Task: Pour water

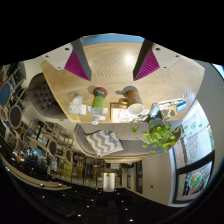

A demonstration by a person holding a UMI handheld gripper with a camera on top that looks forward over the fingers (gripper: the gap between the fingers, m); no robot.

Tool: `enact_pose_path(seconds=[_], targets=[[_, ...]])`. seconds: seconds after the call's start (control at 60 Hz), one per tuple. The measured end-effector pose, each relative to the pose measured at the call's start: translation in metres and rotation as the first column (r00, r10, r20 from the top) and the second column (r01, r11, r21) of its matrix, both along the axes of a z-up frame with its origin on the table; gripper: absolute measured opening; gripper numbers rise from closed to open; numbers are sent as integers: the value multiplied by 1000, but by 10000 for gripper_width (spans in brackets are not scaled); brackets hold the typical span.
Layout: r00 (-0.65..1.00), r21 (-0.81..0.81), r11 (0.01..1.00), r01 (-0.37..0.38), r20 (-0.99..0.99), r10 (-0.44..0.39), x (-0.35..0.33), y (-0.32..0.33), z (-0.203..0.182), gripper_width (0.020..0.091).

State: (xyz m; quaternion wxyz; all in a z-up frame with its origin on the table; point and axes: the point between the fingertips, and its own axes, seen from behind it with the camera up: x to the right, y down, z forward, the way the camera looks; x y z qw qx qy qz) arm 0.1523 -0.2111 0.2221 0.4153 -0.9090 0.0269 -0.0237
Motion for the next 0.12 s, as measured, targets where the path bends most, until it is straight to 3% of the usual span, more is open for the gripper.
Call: enact_pose_path(seconds=[0.117], targets=[[1000, 4, 1000, 12, 5, -12, -1, -6, 5, 852]])
